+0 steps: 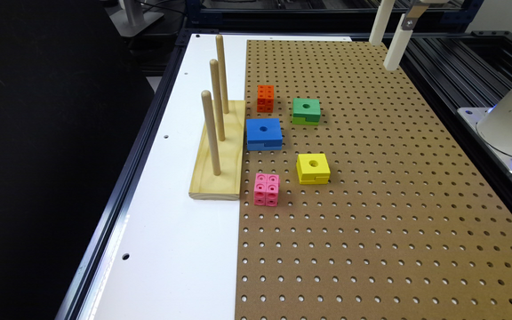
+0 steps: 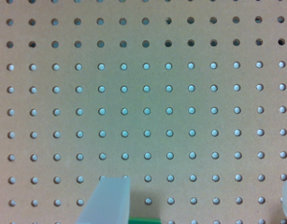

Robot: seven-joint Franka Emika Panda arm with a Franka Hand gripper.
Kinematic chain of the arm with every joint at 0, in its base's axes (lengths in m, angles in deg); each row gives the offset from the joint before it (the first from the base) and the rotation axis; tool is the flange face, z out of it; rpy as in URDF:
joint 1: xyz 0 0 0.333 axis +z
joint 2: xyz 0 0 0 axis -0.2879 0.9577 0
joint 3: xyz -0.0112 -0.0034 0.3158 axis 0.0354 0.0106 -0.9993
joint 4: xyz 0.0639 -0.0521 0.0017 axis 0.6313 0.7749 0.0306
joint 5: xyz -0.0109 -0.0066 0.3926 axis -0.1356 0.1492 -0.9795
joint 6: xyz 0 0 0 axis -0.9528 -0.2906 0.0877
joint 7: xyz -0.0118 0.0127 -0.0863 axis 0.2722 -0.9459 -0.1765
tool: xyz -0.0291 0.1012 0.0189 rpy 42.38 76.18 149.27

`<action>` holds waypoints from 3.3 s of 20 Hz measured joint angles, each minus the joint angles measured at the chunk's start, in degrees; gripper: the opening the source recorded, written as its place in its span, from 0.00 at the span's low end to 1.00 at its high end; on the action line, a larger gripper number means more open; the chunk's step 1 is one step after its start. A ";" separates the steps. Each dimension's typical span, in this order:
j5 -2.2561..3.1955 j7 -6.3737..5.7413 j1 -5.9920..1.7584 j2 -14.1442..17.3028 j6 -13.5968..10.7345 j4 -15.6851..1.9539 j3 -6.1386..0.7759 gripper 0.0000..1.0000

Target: Pick up blue block.

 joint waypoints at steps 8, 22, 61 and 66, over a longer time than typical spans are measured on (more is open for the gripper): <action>0.00 0.00 0.00 -0.06 0.00 0.00 -0.03 1.00; -0.57 -0.38 0.54 2.40 2.58 -2.19 -1.38 1.00; -0.61 -1.66 0.01 28.18 4.50 -26.10 -2.88 1.00; -0.61 -1.66 -0.09 28.24 4.50 -26.13 -2.88 1.00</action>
